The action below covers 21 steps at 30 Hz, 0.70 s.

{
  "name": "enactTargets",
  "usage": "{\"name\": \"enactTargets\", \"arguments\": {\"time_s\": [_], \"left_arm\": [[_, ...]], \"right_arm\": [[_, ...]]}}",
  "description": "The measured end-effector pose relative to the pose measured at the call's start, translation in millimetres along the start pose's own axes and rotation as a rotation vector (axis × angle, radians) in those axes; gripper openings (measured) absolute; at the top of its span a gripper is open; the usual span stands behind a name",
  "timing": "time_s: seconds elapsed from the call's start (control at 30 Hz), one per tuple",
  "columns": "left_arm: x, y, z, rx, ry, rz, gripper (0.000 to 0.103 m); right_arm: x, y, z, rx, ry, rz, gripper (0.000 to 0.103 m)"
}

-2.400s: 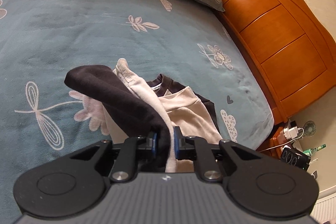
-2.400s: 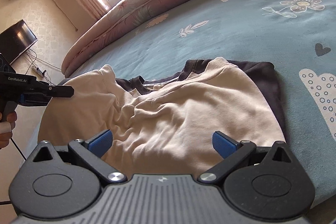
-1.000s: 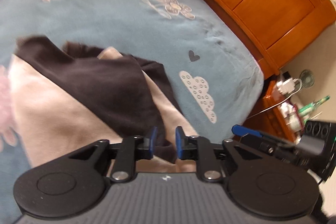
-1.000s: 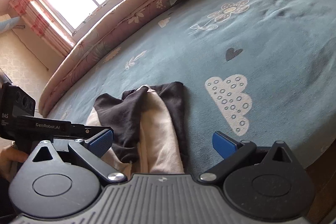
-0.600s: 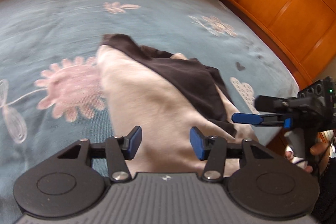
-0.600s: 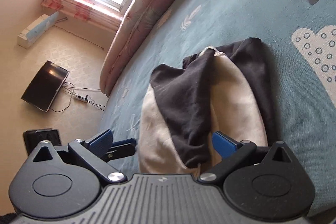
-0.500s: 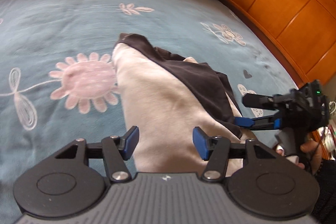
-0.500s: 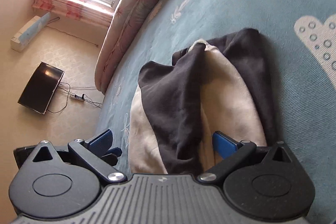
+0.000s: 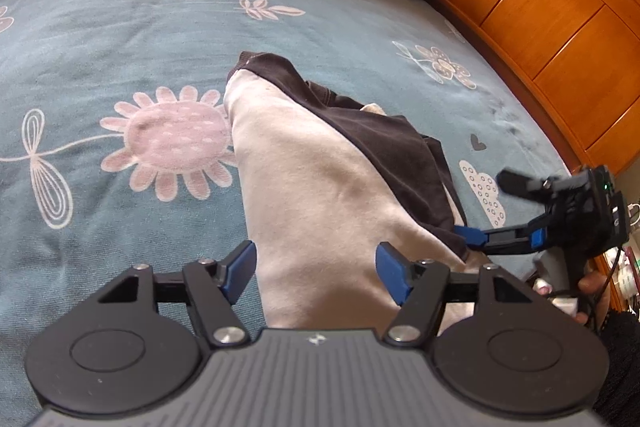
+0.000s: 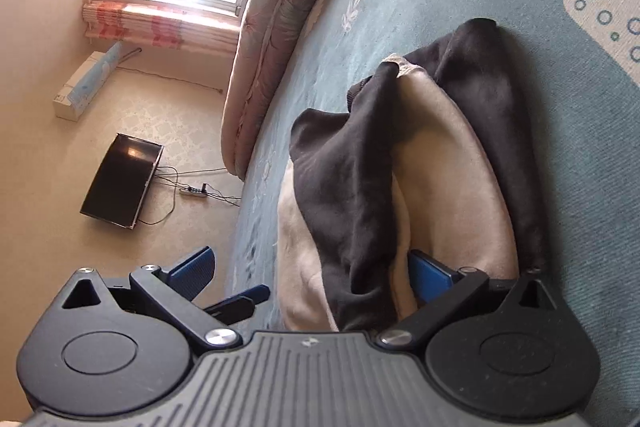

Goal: Fold clothes

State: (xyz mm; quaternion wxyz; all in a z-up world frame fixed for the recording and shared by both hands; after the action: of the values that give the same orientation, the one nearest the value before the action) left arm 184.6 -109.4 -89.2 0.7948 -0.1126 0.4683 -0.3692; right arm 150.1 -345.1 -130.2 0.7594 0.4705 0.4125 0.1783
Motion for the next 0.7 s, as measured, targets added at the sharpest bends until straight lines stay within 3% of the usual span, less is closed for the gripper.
{"name": "enactTargets", "arguments": {"time_s": [0.1,0.5,0.63,0.7], "left_arm": [[-1.7,-0.1,-0.4,-0.007,-0.007,-0.001,0.066],[-1.6,9.2,-2.5,-0.048,-0.011,0.004,0.067],[-6.8,3.6,-2.5,-0.027,-0.023,-0.017,0.068],[-9.5,7.9,-2.6,-0.041,-0.031,-0.015,0.068]], "right_arm": [[-2.7,2.2,-0.1,0.012,0.009,0.039,0.103],[-5.6,15.2,2.9,-0.042,0.032,0.021,0.103],[21.2,6.4,3.9,-0.04,0.087,-0.064,0.103],[14.4,2.7,-1.0,-0.046,0.08,-0.034,0.103]]}}
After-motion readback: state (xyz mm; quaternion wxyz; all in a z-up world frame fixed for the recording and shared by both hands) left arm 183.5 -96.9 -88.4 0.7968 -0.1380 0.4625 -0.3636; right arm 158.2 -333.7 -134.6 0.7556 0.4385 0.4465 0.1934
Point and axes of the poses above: each gripper's, at about its wrist camera, not at the fingertips, and x roughly the way its jaws point, y to its left, z to its top, the point moved 7 cm from there along x, roughly the way its jaws point, and after that the axes turned 14 degrees about -z, right-handed, at the moved point
